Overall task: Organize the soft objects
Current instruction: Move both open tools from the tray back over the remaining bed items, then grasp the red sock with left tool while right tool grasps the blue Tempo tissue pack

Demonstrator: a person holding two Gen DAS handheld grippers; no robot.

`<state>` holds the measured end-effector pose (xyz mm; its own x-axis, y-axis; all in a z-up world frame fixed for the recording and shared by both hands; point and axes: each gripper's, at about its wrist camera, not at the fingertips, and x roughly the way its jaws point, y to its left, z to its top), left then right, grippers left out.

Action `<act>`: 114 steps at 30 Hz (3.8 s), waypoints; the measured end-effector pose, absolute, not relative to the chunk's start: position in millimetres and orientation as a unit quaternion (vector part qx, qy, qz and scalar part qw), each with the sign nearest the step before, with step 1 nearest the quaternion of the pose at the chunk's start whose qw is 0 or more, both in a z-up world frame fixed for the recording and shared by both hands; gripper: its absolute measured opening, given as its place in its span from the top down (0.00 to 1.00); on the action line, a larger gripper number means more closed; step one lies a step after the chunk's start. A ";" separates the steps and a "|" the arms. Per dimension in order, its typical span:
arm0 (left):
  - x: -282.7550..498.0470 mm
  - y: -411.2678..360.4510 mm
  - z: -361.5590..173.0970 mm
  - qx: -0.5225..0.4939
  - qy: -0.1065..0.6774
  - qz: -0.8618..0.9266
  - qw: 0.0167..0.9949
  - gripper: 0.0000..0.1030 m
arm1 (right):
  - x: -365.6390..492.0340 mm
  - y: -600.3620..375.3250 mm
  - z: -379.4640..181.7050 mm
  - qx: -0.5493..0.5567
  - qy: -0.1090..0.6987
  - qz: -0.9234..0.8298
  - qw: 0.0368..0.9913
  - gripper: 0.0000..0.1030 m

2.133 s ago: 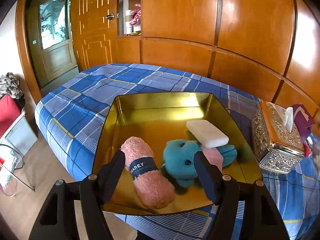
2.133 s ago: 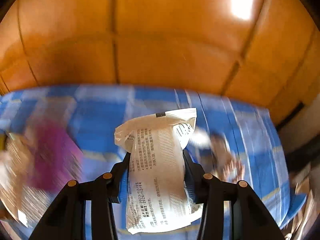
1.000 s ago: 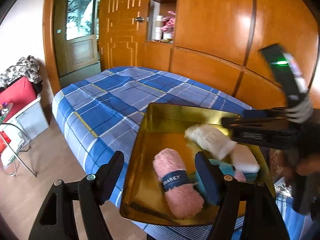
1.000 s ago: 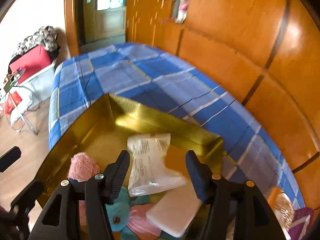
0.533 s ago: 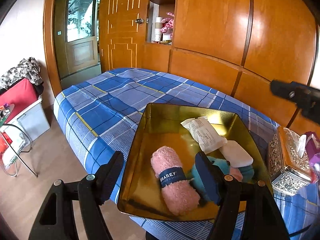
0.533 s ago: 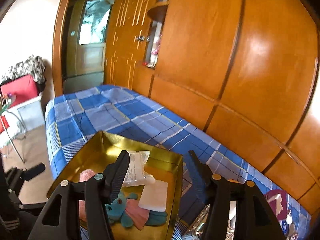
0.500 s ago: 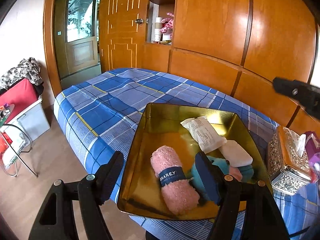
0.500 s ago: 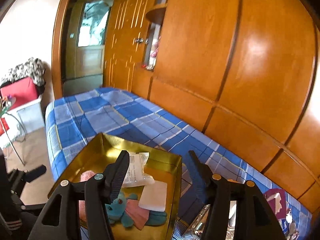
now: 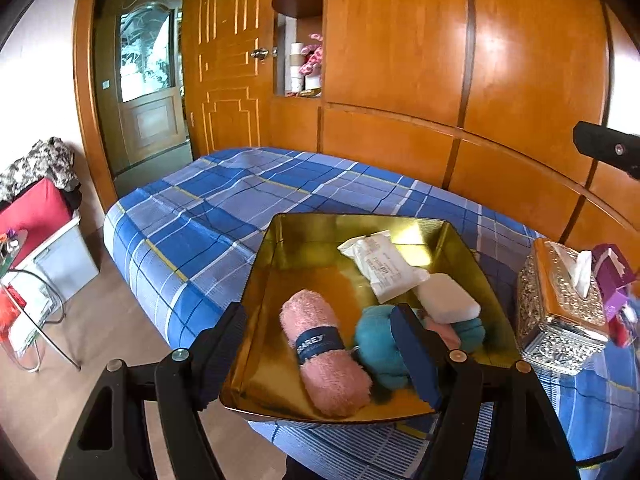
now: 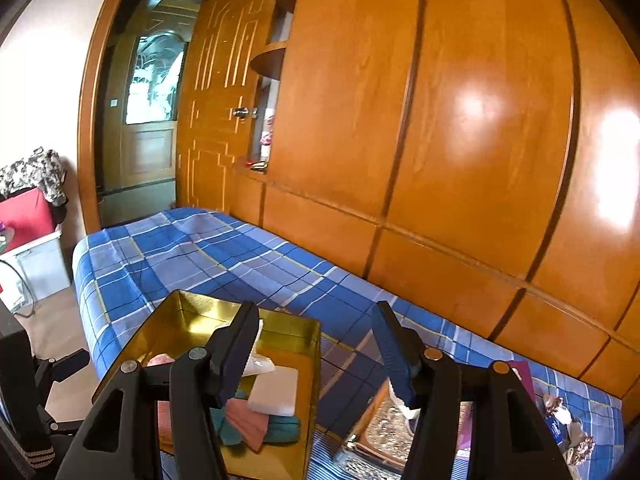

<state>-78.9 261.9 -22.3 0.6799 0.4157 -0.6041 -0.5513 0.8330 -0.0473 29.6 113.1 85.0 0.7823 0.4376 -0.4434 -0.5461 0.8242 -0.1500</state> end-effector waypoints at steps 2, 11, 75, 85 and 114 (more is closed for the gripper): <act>-77.8 256.5 -18.7 -0.107 0.297 0.263 0.912 0.27 | 29.4 105.7 87.0 -0.130 0.195 0.258 0.937 0.43; -67.8 226.5 -4.9 -0.074 0.294 0.240 0.922 0.27 | 37.2 69.0 87.6 -0.106 0.199 0.235 0.946 0.43; 191.5 -200.9 -47.9 0.015 0.493 -0.187 0.850 0.48 | 125.5 -452.0 -72.2 0.359 0.384 -0.227 0.820 0.42; 262.7 -209.8 -86.3 -0.050 0.534 -0.107 0.837 0.47 | 125.5 -452.1 -74.6 0.372 0.383 -0.211 0.819 0.42; 149.5 -158.3 -111.4 0.125 0.471 -0.194 0.852 0.76 | 153.4 -413.7 -71.4 0.309 0.415 -0.114 0.848 0.43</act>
<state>149.5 -158.3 -111.4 0.4814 -0.2124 -0.8504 0.4471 0.8940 0.0298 153.4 -413.7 -71.4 0.6303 0.0634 -0.7738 0.4498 0.7826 0.4305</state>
